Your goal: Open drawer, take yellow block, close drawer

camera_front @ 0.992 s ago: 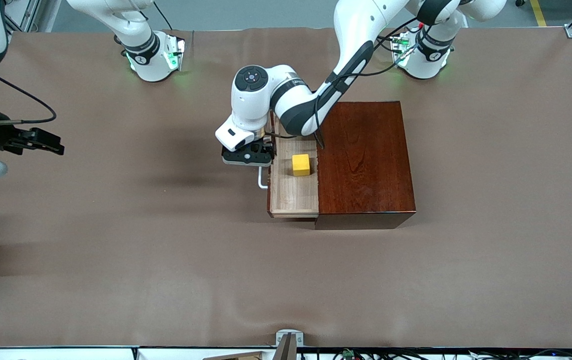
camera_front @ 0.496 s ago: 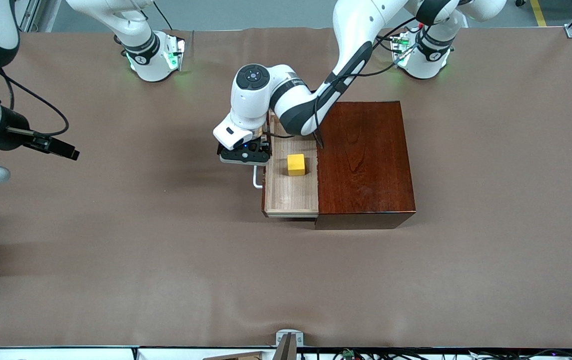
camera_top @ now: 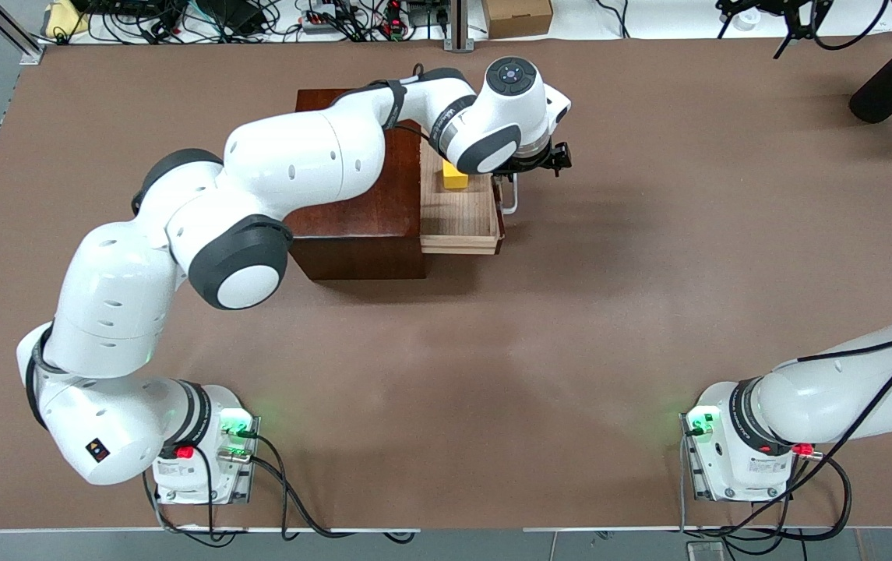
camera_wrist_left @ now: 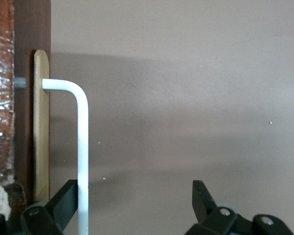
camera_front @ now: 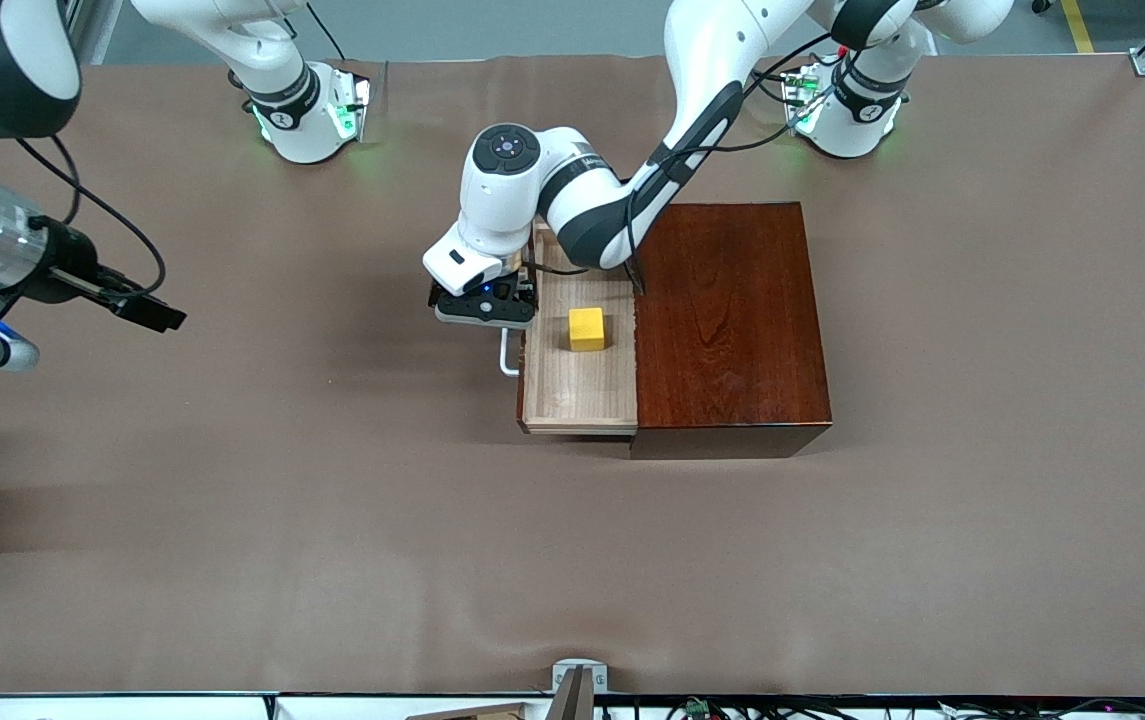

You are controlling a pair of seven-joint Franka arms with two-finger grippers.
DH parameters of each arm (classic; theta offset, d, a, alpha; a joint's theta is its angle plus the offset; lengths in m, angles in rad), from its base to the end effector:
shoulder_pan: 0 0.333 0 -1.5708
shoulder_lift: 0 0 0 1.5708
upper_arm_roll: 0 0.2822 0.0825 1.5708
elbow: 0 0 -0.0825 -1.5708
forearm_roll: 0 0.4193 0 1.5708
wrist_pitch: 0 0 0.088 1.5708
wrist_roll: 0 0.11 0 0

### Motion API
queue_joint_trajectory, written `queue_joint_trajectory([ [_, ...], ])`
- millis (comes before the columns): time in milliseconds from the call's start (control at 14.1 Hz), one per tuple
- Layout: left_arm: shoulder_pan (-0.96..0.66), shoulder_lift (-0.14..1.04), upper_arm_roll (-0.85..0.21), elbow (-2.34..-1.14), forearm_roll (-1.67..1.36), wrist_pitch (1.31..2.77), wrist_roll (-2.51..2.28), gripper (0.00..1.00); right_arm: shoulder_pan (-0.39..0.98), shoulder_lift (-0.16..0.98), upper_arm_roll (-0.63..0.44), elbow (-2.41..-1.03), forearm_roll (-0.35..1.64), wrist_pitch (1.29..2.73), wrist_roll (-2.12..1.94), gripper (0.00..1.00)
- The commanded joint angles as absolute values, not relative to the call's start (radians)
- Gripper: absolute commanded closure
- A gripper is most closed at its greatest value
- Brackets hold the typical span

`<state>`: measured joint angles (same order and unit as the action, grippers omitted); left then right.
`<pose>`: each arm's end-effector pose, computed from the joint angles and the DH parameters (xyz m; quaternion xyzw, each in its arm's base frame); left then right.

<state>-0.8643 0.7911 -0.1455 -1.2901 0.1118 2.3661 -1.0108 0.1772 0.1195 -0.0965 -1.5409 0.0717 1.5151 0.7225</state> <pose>0.4386 -0.6458 0.2635 0.9893 -0.0046 0.0747 0.1255 0.6087 0.0601 0.5269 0.9458 -0.3151 -0.0783 0.0006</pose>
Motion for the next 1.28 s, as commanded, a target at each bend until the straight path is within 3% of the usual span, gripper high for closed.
queue_joint_trajectory([
  [0,-0.899,0.839,-0.164,-1.247,0.049,2.484,-1.040,0.00,0.209,0.133,-0.100,-1.528,0.087,1.509,0.876,0.00],
  [1205,-0.850,0.704,-0.155,-1.246,0.008,2.249,-1.058,0.00,0.153,0.176,-0.106,-1.526,0.150,1.508,1.052,0.00],
])
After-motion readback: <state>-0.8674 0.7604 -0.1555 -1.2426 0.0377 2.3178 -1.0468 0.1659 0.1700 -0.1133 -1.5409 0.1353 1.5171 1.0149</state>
